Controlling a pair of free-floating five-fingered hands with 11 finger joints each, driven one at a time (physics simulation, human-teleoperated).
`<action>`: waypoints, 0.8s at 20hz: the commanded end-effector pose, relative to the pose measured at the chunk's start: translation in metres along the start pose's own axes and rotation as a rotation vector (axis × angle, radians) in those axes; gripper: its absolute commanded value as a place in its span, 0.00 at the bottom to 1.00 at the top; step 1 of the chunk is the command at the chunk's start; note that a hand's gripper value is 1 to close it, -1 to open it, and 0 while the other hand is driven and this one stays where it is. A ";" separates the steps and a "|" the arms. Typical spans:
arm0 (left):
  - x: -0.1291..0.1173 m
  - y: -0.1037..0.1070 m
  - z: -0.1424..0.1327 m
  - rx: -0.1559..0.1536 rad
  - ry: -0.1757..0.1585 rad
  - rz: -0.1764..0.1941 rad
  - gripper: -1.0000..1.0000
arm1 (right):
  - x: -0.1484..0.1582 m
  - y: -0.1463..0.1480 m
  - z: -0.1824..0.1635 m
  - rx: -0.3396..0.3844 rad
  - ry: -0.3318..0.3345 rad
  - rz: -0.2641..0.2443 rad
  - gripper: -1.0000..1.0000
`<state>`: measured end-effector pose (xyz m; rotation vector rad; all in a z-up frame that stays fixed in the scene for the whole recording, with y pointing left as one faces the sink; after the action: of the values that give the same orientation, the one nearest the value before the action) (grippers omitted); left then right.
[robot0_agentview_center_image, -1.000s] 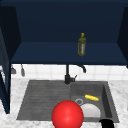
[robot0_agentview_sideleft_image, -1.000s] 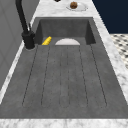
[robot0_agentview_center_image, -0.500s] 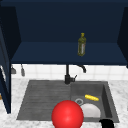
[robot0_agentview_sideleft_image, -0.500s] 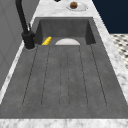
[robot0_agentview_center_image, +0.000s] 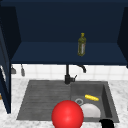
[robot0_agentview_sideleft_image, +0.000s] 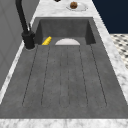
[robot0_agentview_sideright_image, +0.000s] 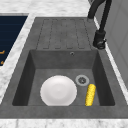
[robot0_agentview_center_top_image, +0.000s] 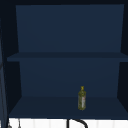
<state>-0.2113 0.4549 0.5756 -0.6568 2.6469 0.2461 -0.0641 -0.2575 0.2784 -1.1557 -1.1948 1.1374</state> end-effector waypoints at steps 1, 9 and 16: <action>-0.002 0.003 0.026 0.077 0.008 -0.042 0.00 | 0.000 0.000 0.000 0.000 0.000 0.000 0.50; 0.009 -0.009 0.070 -0.050 0.102 0.010 0.00 | 0.000 0.000 0.000 0.000 0.000 0.000 0.50; 0.016 -0.020 0.096 -0.060 0.130 0.064 0.00 | 0.000 0.000 0.000 0.000 0.000 0.000 0.50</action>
<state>-0.1827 0.4603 0.4879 -0.6881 2.7143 0.2431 -0.0641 -0.2575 0.2784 -1.1557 -1.1948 1.1374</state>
